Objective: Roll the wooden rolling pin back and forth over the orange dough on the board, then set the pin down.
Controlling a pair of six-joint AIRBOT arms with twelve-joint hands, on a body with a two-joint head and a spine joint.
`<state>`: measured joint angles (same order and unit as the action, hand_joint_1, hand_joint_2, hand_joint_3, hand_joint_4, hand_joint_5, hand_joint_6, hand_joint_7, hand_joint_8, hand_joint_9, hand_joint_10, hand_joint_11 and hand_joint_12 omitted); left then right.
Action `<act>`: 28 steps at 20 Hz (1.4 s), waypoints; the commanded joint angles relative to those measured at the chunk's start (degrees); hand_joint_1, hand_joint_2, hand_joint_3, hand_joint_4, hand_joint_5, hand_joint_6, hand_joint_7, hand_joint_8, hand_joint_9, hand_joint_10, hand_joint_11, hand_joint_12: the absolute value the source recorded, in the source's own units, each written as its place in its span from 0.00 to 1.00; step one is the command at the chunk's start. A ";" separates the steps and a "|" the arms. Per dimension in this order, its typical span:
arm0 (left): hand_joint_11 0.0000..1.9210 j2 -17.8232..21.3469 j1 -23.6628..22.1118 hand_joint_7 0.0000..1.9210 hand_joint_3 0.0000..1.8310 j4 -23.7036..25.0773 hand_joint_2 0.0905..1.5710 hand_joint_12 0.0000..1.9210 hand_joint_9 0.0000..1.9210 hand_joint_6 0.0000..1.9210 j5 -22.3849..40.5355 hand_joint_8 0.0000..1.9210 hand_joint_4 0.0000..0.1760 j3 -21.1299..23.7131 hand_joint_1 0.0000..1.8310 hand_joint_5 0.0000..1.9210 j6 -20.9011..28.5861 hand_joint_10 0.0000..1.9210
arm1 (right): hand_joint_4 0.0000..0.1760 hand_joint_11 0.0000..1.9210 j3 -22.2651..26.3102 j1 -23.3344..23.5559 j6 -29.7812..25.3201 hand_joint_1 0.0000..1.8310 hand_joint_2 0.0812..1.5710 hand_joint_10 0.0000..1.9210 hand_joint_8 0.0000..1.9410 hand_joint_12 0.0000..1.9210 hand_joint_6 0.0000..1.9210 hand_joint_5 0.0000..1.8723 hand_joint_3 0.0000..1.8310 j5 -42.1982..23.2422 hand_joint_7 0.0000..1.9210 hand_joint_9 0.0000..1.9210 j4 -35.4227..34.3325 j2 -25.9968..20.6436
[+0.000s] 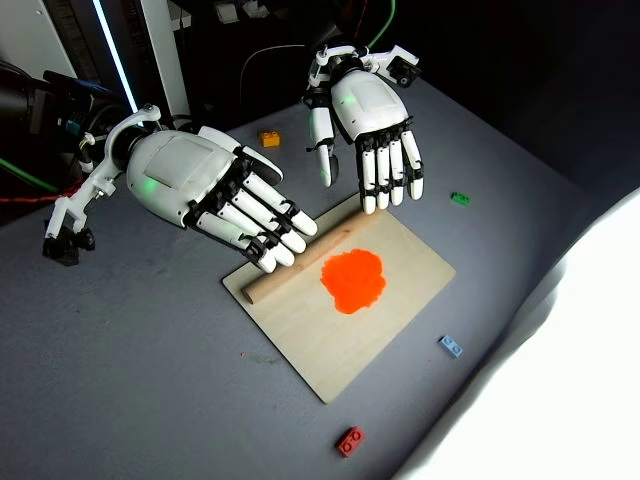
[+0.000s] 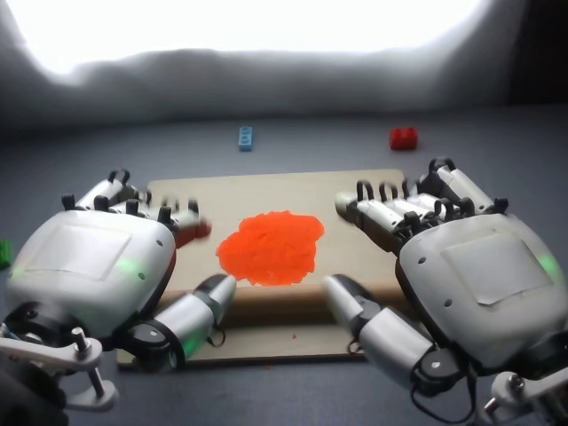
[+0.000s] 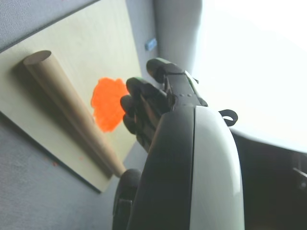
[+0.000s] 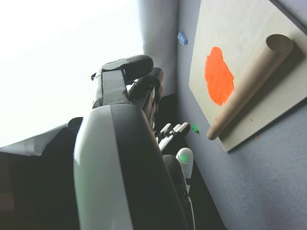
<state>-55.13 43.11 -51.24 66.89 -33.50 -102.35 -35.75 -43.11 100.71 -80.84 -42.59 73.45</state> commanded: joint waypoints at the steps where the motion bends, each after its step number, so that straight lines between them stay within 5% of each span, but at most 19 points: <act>1: 0.00 -0.19 -0.01 0.18 0.01 4.15 0.86 0.66 0.19 0.04 5.33 0.00 0.04 0.03 0.14 0.20 -0.12 0.08 | 0.00 0.07 0.07 0.18 0.40 0.21 0.85 0.06 0.00 0.72 0.08 0.32 0.01 -5.69 0.40 0.39 2.93 0.18; 11: 0.00 -7.08 4.34 0.18 0.01 4.15 0.87 0.66 0.19 0.03 13.61 0.00 0.04 -2.02 0.14 0.21 2.88 0.07 | 0.00 0.07 -1.50 4.16 -1.35 0.21 0.86 0.02 0.00 0.72 0.04 0.34 0.00 -9.79 0.40 0.41 -8.16 5.51; 15: 0.00 -9.05 5.21 0.18 0.01 5.29 0.87 0.66 0.19 0.03 14.64 0.00 0.04 -3.45 0.14 0.21 2.94 0.06 | 0.00 0.07 -7.60 4.83 -1.37 0.21 0.86 0.02 0.00 0.72 0.04 0.34 0.00 -11.98 0.40 0.41 -7.12 12.32; 28: 0.00 -12.35 7.11 0.18 0.00 5.34 0.87 0.66 0.20 0.02 15.49 0.00 0.04 -7.22 0.14 0.21 4.83 0.06 | 0.00 0.07 -14.60 5.50 3.44 0.21 0.86 0.01 0.00 0.72 0.03 0.34 0.00 -13.04 0.40 0.41 -8.22 18.07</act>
<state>-67.55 50.35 -49.95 76.82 -40.66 -97.56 -50.78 -38.26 103.92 -89.58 -56.51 91.94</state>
